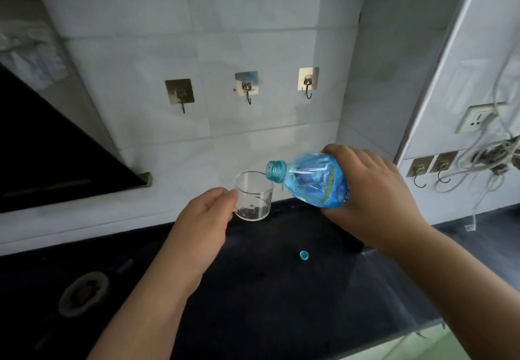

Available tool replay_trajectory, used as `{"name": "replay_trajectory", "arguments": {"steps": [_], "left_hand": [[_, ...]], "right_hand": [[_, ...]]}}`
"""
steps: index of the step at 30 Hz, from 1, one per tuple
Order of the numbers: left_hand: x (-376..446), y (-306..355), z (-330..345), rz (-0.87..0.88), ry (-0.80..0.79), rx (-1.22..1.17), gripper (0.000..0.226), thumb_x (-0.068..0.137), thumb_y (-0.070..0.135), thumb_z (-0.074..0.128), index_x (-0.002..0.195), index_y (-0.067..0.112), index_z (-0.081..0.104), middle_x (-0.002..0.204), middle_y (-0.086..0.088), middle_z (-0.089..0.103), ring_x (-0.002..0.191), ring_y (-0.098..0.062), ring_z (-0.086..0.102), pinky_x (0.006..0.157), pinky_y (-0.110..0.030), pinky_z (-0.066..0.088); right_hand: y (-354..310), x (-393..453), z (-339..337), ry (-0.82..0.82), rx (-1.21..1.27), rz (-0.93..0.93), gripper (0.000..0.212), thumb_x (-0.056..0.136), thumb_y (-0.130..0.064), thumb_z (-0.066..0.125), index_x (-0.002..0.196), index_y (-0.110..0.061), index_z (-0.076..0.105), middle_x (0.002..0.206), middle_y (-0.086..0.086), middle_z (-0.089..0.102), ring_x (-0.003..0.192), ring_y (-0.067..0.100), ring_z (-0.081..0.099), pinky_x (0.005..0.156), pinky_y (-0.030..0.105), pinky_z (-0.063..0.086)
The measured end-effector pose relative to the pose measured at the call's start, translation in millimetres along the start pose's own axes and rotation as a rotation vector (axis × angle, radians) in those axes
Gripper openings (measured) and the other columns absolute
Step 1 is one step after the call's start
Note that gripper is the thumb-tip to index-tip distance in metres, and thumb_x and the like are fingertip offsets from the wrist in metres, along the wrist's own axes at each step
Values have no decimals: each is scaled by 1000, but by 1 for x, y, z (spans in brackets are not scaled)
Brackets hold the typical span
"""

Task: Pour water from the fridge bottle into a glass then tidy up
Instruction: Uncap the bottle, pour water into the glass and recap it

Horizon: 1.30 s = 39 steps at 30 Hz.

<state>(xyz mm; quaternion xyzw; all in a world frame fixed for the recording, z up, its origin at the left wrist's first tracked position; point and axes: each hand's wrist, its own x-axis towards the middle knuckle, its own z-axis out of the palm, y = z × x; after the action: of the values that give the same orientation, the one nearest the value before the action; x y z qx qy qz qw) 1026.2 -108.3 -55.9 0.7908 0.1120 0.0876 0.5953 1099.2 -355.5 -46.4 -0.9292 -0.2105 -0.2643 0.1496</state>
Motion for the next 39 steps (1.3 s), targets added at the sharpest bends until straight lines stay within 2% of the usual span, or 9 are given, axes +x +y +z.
{"name": "replay_trajectory", "arguments": {"steps": [6,9,12,21,30,39], "left_hand": [[-11,0,-5,-22,-57,15,57,106,39,48,49,30,48,51,18,37,50,-5,36,69,-36,34],[-15,-3,-6,-10,-45,-7,50,102,41,50,55,27,39,61,10,31,56,-9,29,69,-43,30],[-18,-7,-7,-15,-58,-25,47,100,43,51,60,25,36,67,5,29,60,-11,28,69,-43,28],[-21,-8,-10,-21,-33,-43,51,103,38,50,55,28,38,61,11,30,55,-7,29,69,-42,28],[-19,-11,-6,-19,-45,-55,44,101,38,51,64,24,31,67,5,27,59,-10,26,69,-44,26],[-15,-11,-3,-36,-45,-81,47,101,34,51,59,26,31,63,9,27,56,-9,25,70,-46,25]], "right_hand": [[-15,-6,-4,30,-108,-29,79,68,-41,84,137,-27,50,125,-4,63,114,31,58,97,47,43],[-19,-8,-5,41,-156,-57,80,66,-41,86,136,-26,51,124,-3,64,112,32,60,94,48,45],[-22,-9,-4,52,-177,-78,80,65,-38,87,135,-25,52,124,-2,64,111,33,61,94,49,46],[-26,-10,-2,81,-191,-116,80,64,-34,87,135,-24,53,129,-1,63,115,33,57,97,48,41],[-21,-5,-2,114,-223,-181,75,66,-33,87,133,-21,56,127,2,64,111,34,60,97,48,41],[-18,-1,-3,133,-233,-184,75,64,-29,85,133,-21,57,125,1,64,111,34,59,98,47,39]]}}
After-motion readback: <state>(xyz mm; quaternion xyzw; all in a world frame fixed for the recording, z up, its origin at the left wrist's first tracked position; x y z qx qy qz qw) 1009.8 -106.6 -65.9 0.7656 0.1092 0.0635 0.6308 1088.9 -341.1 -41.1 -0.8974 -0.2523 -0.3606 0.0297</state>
